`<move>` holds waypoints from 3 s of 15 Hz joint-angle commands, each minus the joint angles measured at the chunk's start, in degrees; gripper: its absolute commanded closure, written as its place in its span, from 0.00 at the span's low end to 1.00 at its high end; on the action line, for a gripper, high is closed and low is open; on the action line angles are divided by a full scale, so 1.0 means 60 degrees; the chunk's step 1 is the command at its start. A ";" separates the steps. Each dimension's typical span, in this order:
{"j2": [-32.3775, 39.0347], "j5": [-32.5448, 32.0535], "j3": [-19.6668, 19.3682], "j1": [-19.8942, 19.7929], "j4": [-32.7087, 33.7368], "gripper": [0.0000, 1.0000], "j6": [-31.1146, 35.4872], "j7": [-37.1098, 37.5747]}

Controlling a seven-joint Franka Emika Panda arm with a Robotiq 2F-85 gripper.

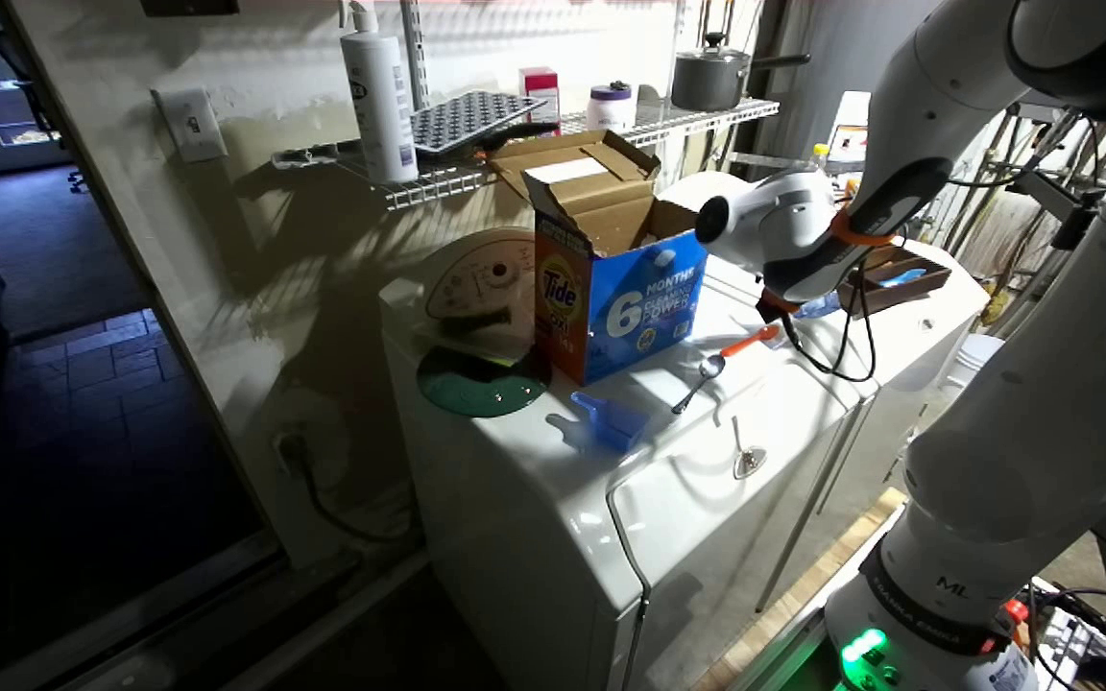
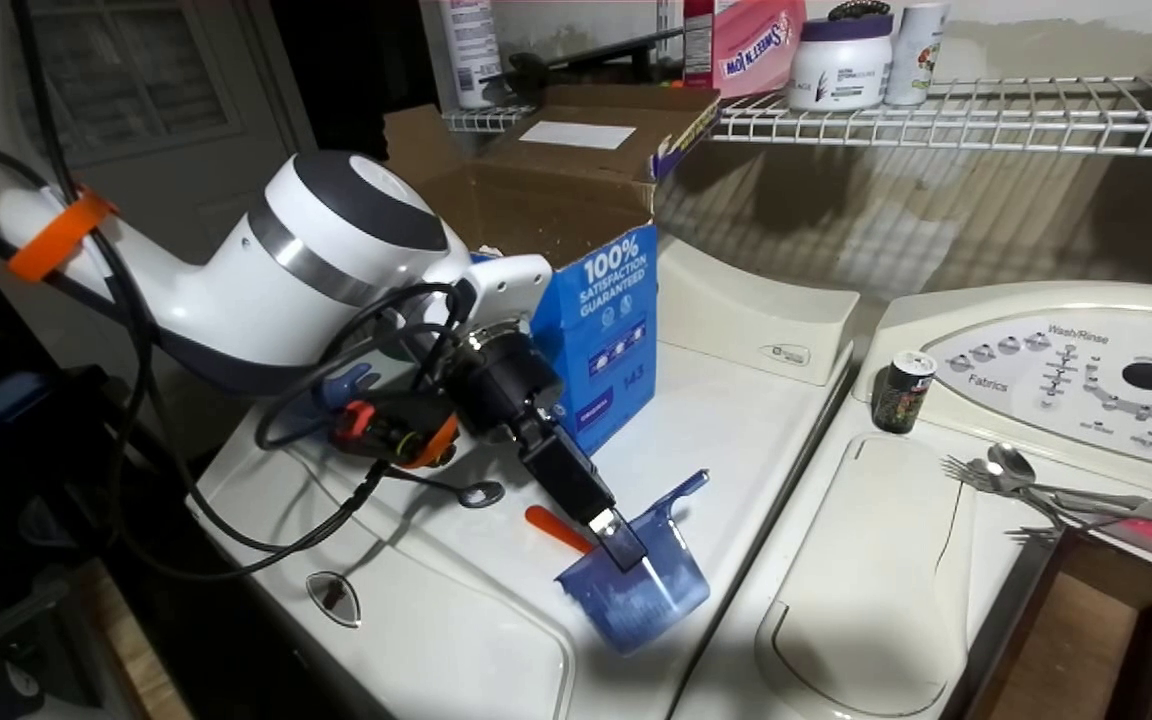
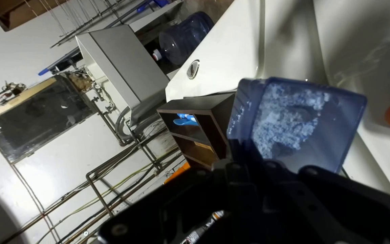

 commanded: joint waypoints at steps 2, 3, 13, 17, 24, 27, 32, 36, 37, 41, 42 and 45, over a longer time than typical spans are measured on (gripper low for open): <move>0.0273 -0.0422 0.0111 0.0117 0.0081 0.99 -0.0372 0.0755; 0.0324 -0.0409 0.0135 0.0134 0.0106 0.99 -0.0412 0.0842; 0.0929 -0.0665 0.0343 0.0362 0.0435 0.99 -0.1015 0.1515; 0.1148 -0.0886 0.0415 0.0406 0.0489 0.99 -0.1235 0.1638; 0.1468 -0.1114 0.0485 0.0452 0.0608 0.99 -0.1469 0.1810; 0.1576 -0.1178 0.0533 0.0457 0.0646 0.99 -0.1553 0.1845; 0.1767 -0.1224 0.0572 0.0493 0.0732 0.99 -0.1703 0.1940; 0.1900 -0.1267 0.0613 0.0551 0.0780 0.99 -0.1901 0.2055; 0.1935 -0.1277 0.0631 0.0560 0.0795 0.99 -0.1951 0.2067; 0.2097 -0.1349 0.0677 0.0583 0.0868 0.99 -0.2091 0.2120; 0.2122 -0.1386 0.0686 0.0587 0.0869 0.99 -0.2111 0.2126; 0.2206 -0.1536 0.0715 0.0599 0.0877 0.99 -0.2212 0.2152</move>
